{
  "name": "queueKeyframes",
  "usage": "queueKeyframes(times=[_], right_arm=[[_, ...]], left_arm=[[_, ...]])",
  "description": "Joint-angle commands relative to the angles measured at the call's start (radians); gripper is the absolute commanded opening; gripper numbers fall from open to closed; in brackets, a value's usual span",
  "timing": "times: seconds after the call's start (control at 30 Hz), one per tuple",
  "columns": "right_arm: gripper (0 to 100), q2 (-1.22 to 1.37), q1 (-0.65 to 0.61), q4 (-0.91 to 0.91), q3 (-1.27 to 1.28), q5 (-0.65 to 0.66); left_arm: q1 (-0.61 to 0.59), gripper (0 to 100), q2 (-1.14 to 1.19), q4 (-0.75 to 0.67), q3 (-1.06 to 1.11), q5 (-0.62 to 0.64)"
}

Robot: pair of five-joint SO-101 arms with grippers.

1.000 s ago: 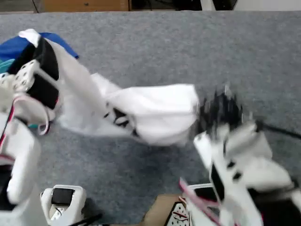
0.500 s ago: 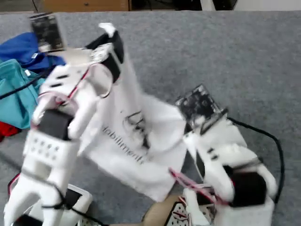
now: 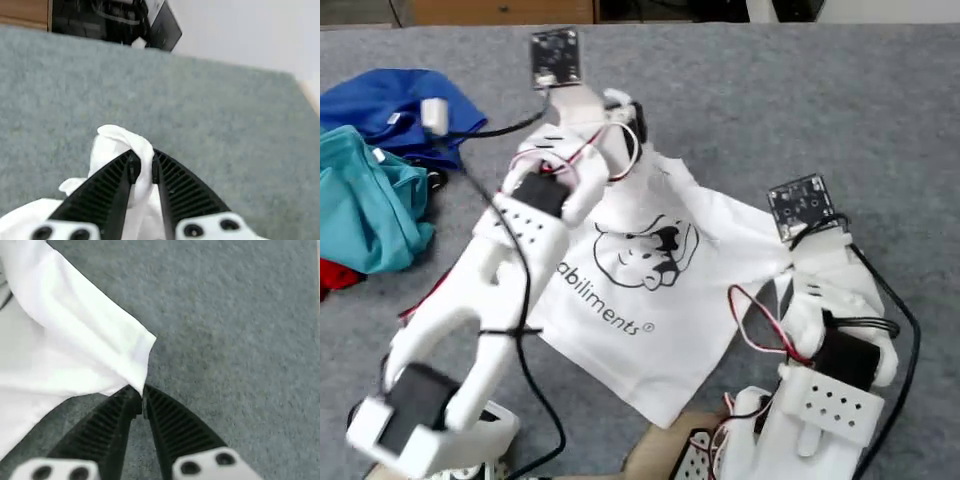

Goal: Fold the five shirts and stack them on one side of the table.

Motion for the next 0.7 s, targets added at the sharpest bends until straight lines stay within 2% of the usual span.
queueKeyframes(times=[0.0, 0.07, 0.23, 0.33, 0.47, 0.67], right_arm=[[1.6, -0.012, 0.053, -0.018, 0.002, 0.020], [6.5, -0.012, 0.067, -0.018, 0.004, 0.017], [22.1, -0.013, 0.071, -0.017, -0.030, 0.017], [27.3, -0.013, 0.071, -0.017, -0.081, 0.012], [27.0, -0.004, 0.041, -0.017, -0.136, 0.012], [21.3, 0.042, -0.160, -0.025, -0.145, 0.011]], left_arm=[[0.025, 9, 0.070, 0.078, -0.106, 0.005], [0.023, 13, 0.122, 0.172, -0.158, 0.005], [-0.018, 17, 0.189, 0.367, -0.318, 0.005], [-0.063, 20, 0.189, 0.494, -0.419, -0.002], [-0.141, 22, 0.189, 0.686, -0.562, -0.044], [-0.267, 22, 0.202, 0.944, -0.588, -0.189]])
